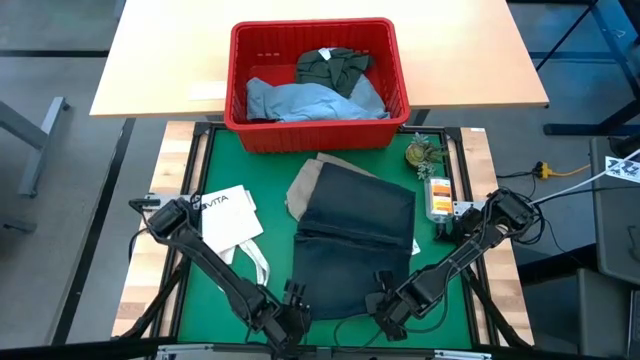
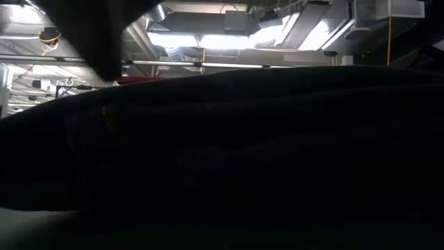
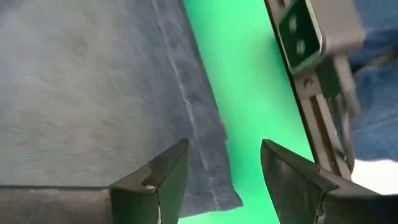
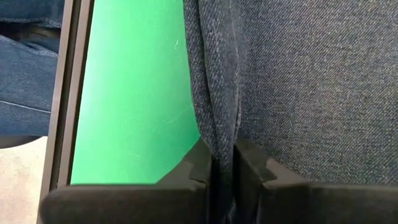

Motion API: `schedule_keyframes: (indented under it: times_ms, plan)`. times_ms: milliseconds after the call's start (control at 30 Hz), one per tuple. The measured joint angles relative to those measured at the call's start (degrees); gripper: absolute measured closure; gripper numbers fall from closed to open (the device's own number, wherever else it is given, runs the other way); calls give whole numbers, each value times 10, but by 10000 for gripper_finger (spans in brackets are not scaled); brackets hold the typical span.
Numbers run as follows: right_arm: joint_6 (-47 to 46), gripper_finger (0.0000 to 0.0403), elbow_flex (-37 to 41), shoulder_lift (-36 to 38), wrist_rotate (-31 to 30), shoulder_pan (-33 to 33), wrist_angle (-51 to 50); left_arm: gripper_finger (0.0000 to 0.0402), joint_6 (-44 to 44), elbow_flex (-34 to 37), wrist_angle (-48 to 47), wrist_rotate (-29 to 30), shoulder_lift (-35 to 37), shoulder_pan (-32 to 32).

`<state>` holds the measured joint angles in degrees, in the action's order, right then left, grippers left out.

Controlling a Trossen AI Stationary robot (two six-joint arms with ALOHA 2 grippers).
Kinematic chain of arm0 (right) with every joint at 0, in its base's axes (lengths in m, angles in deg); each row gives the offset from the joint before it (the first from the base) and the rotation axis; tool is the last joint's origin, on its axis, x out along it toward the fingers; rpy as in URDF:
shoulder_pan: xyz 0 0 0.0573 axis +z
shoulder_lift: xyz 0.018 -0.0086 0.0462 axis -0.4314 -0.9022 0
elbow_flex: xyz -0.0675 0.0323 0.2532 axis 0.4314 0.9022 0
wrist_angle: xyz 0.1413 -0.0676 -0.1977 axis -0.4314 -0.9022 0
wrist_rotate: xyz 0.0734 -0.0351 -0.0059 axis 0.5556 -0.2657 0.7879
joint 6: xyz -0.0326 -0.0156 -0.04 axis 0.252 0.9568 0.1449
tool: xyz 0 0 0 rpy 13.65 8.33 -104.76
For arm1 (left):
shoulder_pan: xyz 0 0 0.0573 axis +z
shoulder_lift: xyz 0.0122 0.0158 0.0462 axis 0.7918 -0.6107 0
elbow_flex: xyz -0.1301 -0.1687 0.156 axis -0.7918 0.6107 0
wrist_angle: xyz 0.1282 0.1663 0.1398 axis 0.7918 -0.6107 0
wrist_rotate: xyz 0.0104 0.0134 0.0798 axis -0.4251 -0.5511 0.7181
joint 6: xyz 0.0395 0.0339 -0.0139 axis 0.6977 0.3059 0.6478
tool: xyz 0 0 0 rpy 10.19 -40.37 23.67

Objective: Fold Laundry from Bin
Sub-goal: Fold the dark blue jeans

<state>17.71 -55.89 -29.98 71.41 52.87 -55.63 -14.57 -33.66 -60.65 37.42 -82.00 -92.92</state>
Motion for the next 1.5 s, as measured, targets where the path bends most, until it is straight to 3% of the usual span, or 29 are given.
schedule_keyframes:
  times_ms: [667, 1000, 1333, 1500]
  plan:
    - [0, 366, 0, 1, 0, 0, -2, 209, -43, 0, -3, 30, -56, 20]
    - [0, 366, 0, 1, 0, 0, -3, 209, -41, 0, 10, -12, -63, 12]
    - [0, 365, -1, 1, 0, 0, -4, 210, -56, 0, 27, 26, -68, 21]
    - [0, 365, -1, 1, 0, 0, -6, 239, -57, 0, 28, 31, -73, 28]
